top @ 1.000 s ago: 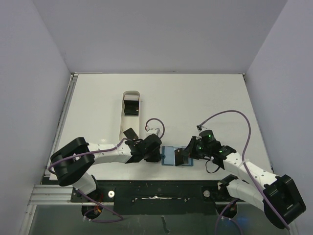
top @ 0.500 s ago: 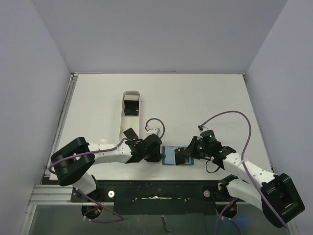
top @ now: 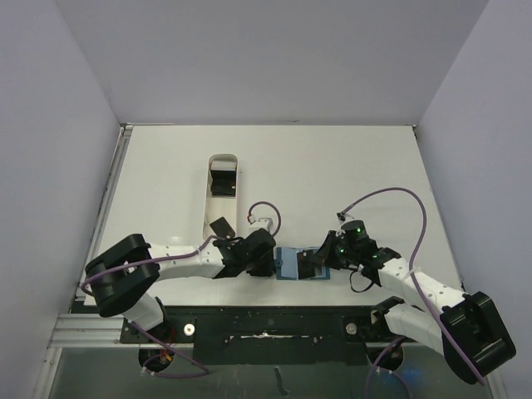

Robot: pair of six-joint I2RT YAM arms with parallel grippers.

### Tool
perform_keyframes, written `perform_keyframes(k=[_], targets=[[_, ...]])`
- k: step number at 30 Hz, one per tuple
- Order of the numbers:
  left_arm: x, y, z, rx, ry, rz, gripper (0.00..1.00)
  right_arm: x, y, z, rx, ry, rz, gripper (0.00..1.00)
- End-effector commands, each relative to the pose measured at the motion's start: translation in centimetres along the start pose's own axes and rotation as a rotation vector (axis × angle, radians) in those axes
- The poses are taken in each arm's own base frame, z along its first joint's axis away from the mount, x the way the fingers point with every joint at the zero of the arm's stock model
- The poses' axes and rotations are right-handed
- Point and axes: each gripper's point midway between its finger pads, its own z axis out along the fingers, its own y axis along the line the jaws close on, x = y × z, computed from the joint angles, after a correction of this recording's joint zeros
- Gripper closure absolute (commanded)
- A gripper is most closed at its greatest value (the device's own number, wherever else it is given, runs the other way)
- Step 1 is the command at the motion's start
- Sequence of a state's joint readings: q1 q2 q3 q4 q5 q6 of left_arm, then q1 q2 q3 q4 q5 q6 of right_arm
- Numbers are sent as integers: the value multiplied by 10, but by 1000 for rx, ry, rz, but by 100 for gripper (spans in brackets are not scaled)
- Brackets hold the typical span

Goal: Put the credit cards into the card holder
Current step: Insert the credit card into the card holder.

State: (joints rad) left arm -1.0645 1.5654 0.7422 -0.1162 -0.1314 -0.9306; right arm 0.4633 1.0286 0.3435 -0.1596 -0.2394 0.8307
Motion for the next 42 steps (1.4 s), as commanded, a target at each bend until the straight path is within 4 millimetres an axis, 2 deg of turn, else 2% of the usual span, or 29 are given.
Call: perform_keyframes(k=[1, 9, 13, 15, 21, 26, 31, 33, 36, 42], targets=[[-34, -45, -25, 137, -103, -12, 78, 2, -6, 2, 4, -3, -22, 99], [-50, -96, -45, 367, -189, 56, 69, 6, -7, 2, -7, 2, -10, 99], [-48, -106, -37, 429, -198, 72, 68, 6, -7, 2, -8, -1, -6, 99], [-46, -101, -25, 395, -197, 82, 68, 7, -7, 2, -10, -1, 1, 99], [-41, -66, 3, 224, -197, 102, 71, 7, -11, 2, 5, -1, -5, 99], [-39, -49, 12, 133, -185, 117, 74, 7, -11, 1, 8, 1, -2, 99], [-28, -9, 21, -62, -140, 105, 75, 6, -12, 1, 14, 0, -4, 100], [-22, -4, 24, -78, -120, 92, 76, 6, -12, 1, 15, 0, -8, 100], [-16, -7, 26, -49, -106, 77, 78, 3, -11, 0, 17, -6, -12, 100], [-14, -6, 24, -42, -103, 67, 82, -4, -13, 1, 28, -16, -27, 100]])
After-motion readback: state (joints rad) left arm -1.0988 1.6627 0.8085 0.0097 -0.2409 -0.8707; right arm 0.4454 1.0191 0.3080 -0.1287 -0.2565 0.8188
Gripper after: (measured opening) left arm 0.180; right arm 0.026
